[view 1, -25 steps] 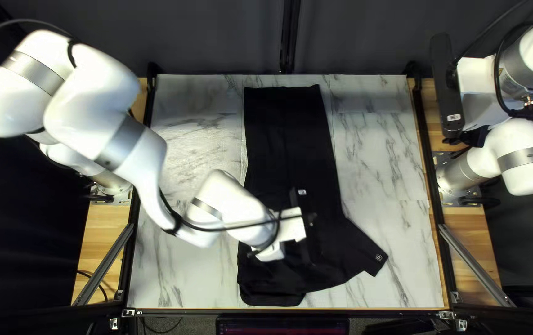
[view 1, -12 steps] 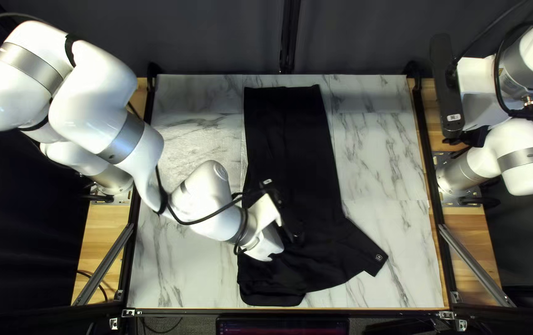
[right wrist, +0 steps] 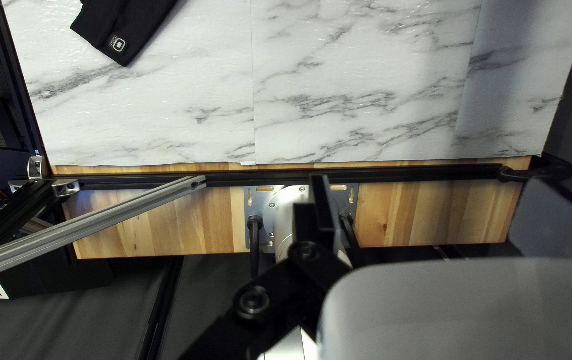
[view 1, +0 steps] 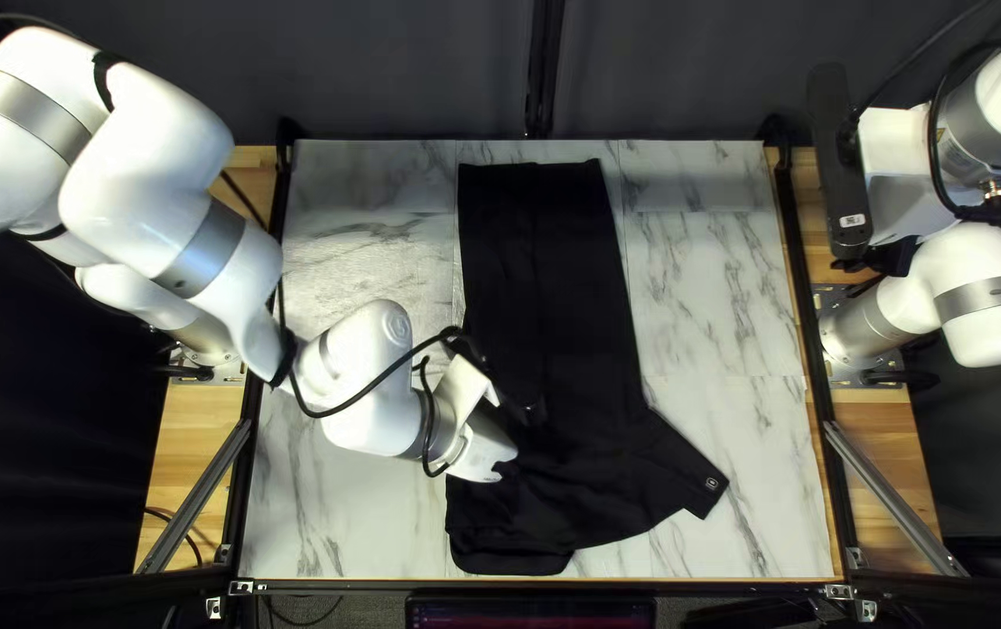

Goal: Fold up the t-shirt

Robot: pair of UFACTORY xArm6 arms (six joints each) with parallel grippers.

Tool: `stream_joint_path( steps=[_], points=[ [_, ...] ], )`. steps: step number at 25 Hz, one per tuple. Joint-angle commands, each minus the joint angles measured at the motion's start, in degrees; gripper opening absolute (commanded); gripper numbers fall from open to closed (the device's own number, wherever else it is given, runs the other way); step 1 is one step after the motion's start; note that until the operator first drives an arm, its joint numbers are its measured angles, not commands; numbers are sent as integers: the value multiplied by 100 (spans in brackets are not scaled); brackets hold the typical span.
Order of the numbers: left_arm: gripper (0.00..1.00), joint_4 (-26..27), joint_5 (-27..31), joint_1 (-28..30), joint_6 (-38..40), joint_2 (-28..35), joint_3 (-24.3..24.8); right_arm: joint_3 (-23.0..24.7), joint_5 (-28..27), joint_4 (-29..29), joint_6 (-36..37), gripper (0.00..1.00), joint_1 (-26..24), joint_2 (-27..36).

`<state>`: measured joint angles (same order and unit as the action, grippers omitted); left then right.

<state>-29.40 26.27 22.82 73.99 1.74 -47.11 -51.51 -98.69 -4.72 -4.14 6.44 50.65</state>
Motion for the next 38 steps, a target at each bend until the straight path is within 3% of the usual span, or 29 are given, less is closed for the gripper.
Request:
stream_joint_path(
  steps=[1, 5, 9, 18, 19, 20, 21, 30, 34, 38],
  points=[
    [0, 1356, 1056, 0, -2221, 194, -449, 0, 0, 0, 0, 100, 0, 0],
    [0, 1016, 926, 159, -1102, 172, -274, 0, 0, 0, 0, 100, 0, 0],
    [0, 689, 602, 326, 53, -301, -420, 0, 0, 0, 0, 100, 0, 0],
    [0, 683, 587, 334, 106, -350, -448, 0, 0, 0, 0, 100, 0, 0],
    [52, 683, 587, 334, 106, -350, -448, 0, 0, 0, 0, 100, 0, 0],
    [83, 683, 587, 334, 106, -350, -448, 0, 0, 0, 0, 100, 0, 0],
    [100, 683, 587, 334, 106, -350, -448, 0, 0, 0, 0, 100, 0, 0],
    [100, 683, 587, 334, 106, -350, -448, 0, 0, 0, 0, 100, 0, 0],
    [100, 662, 298, 210, -123, 338, 238, 0, 0, 0, 0, 100, 0, 0],
    [100, 1001, 652, 34, -861, 1278, 680, 0, 0, 0, 0, 100, 0, 0]
  ],
)
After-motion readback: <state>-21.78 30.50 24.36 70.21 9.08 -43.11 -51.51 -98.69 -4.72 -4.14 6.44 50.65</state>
